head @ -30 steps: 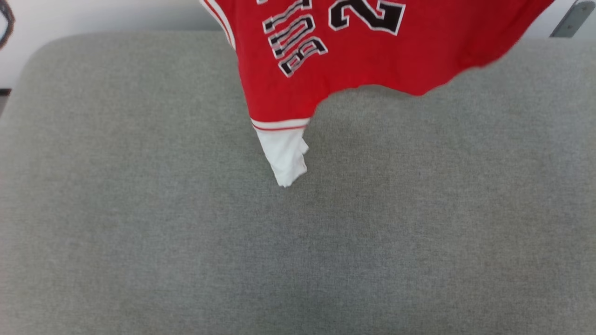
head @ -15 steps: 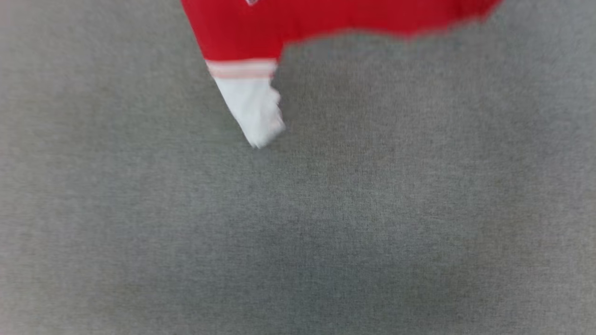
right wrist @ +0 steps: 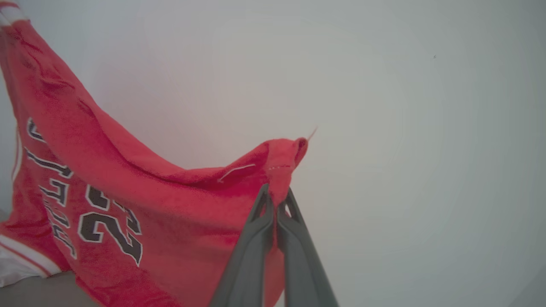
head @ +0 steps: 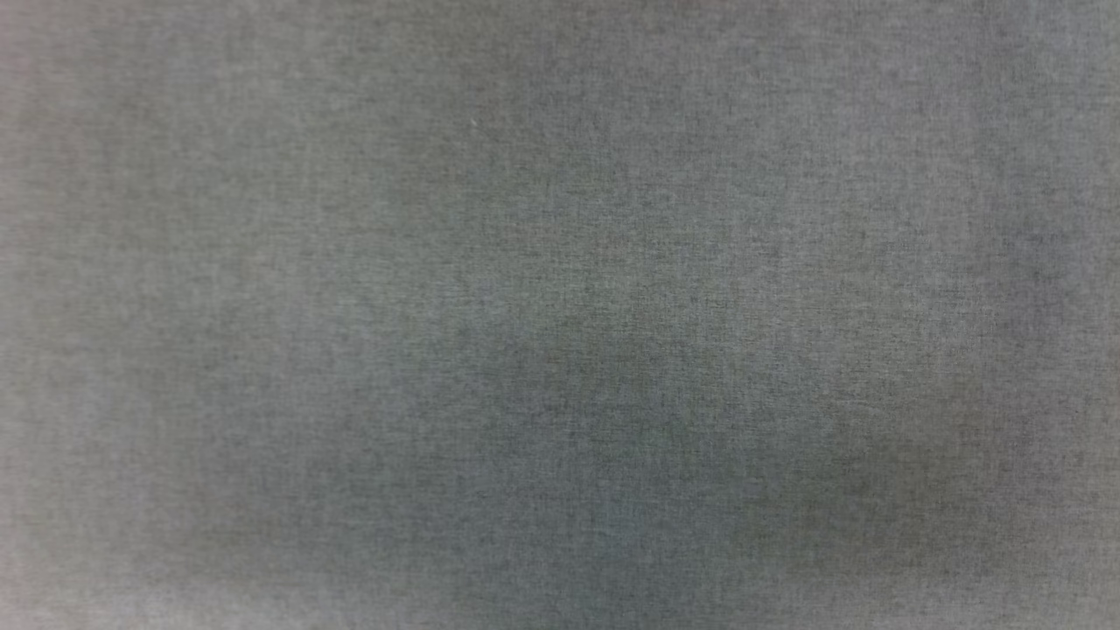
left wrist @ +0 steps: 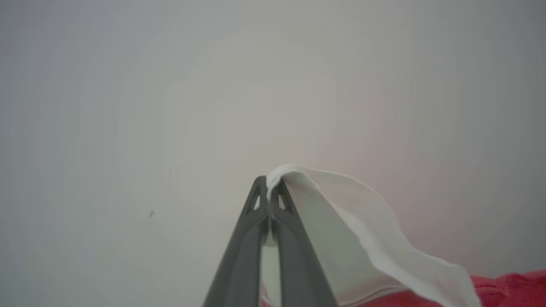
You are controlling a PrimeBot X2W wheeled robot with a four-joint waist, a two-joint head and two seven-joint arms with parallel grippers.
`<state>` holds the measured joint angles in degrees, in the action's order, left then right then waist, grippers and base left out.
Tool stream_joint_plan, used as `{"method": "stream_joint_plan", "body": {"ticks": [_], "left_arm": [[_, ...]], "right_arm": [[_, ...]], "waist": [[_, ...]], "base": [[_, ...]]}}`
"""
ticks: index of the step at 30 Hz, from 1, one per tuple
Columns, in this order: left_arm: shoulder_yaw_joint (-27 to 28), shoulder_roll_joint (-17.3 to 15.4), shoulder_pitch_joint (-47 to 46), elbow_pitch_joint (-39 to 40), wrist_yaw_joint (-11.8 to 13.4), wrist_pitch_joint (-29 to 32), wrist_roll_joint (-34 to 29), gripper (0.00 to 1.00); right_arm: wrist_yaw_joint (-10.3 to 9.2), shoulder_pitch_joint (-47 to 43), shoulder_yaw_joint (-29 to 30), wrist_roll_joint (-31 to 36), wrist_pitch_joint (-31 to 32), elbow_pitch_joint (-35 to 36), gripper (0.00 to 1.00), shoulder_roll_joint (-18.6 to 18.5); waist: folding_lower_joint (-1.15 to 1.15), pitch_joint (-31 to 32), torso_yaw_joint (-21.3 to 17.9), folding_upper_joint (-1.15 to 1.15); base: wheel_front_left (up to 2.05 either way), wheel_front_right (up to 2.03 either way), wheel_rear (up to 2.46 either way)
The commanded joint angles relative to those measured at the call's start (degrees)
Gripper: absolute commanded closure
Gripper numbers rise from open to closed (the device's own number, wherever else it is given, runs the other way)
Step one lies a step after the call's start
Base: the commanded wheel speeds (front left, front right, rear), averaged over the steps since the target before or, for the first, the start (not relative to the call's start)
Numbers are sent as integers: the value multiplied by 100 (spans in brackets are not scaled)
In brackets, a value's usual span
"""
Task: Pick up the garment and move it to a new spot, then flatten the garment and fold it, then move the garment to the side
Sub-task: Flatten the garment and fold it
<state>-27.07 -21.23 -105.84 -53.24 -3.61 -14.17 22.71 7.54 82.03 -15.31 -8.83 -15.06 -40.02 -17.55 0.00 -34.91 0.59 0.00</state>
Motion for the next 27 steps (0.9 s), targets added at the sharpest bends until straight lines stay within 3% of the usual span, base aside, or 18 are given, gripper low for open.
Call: {"method": "stream_joint_plan", "body": {"ticks": [1, 9, 14, 17, 24, 26, 27], "left_arm": [[-7, -29, 180, 13, -39, 24, 43, 100], [-306, -348, 2465, 696, -254, 1574, 567, 100], [-326, -865, 4077, 1929, -105, 2669, 999, 100], [-312, -1258, 5196, 2989, 227, 3342, 1268, 100], [-116, -2217, 7688, 5701, 1368, 4496, 1907, 100], [-84, -2381, 8267, 6330, 1662, 4673, 2064, 100], [-84, -2381, 8267, 6330, 1662, 4673, 2064, 100]], "right_arm": [[-11, -152, -49, -213, -9, 38, 100, -131], [-11, -1871, -898, -1666, 379, 247, 100, -615], [-11, -2778, -1217, -2499, 1040, 747, 100, -997], [-11, -3367, -1268, -2892, 1360, 1110, 100, -1246], [-11, -4740, -1152, -3570, 1997, 1951, 100, -1718], [-11, -5097, -1022, -3595, 2165, 2147, 100, -1811], [-11, -5097, -1022, -3595, 2165, 2147, 100, -1811]], "waist": [[0, 184, 123, 0], [0, 824, 248, 0], [0, 1221, 257, 0], [0, 1453, 250, 0], [0, 1837, 242, 0], [0, 1896, 254, 0], [0, 1896, 254, 0]], "base": [[0, 0, 0], [0, 0, 0], [0, 0, 0], [0, 0, 0], [0, 0, 0], [0, 0, 0], [0, 0, 0]]}}
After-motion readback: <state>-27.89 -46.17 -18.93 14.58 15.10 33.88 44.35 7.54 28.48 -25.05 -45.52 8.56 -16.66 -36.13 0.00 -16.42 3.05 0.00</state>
